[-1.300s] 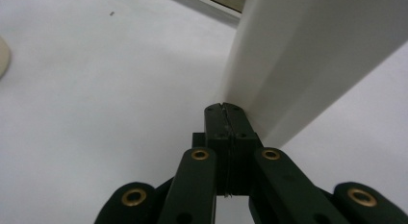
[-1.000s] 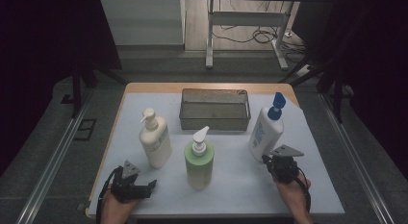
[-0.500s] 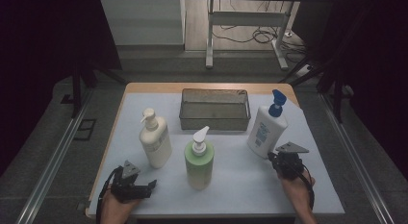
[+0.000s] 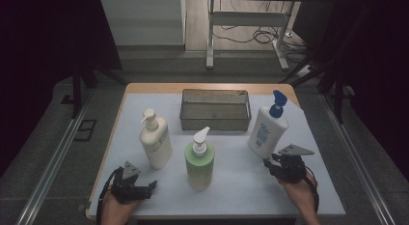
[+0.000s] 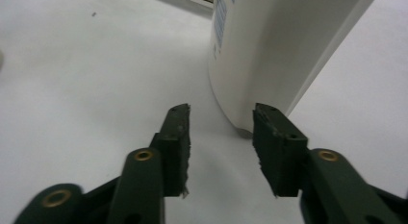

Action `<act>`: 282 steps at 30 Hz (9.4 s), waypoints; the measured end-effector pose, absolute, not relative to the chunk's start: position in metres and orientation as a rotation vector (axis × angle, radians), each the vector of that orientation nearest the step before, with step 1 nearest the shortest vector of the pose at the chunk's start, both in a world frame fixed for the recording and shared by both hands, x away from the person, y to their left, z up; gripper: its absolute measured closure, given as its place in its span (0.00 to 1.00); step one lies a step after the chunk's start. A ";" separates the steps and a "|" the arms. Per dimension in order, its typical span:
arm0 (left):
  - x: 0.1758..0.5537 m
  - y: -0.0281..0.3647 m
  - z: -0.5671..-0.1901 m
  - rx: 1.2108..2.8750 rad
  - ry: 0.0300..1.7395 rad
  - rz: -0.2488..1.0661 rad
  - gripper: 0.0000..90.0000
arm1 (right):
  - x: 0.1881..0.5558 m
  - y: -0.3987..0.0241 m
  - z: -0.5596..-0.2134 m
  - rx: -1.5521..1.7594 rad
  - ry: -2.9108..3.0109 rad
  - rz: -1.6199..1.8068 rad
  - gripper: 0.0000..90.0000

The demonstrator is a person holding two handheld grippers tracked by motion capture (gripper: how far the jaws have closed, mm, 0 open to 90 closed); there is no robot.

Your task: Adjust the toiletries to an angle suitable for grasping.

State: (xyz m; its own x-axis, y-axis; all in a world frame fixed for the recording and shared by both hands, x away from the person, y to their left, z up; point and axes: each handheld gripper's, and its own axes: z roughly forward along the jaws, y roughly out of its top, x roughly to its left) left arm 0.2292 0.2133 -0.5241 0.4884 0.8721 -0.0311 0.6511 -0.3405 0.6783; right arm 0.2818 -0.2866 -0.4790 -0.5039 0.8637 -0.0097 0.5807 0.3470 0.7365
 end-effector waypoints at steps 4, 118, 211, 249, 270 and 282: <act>0.229 0.213 -0.524 2.102 1.249 0.451 0.12 | 0.279 -0.293 -0.474 1.286 2.231 0.993 0.48; 0.230 0.213 -0.524 2.099 1.252 0.447 0.12 | 0.338 -0.257 -0.316 1.110 2.232 1.121 0.43; 0.230 0.214 -0.524 2.101 1.250 0.447 0.12 | 0.487 -0.078 -0.340 1.143 2.138 1.127 0.44; 0.230 0.214 -0.524 2.102 1.249 0.447 0.12 | 0.473 -0.081 -0.389 1.135 2.199 1.143 0.42; 0.229 0.214 -0.524 2.101 1.249 0.449 0.12 | 0.456 -0.093 -0.396 1.059 2.246 1.126 0.33; 0.229 0.214 -0.524 2.101 1.248 0.450 0.12 | 0.441 -0.112 -0.401 1.059 2.280 1.171 0.38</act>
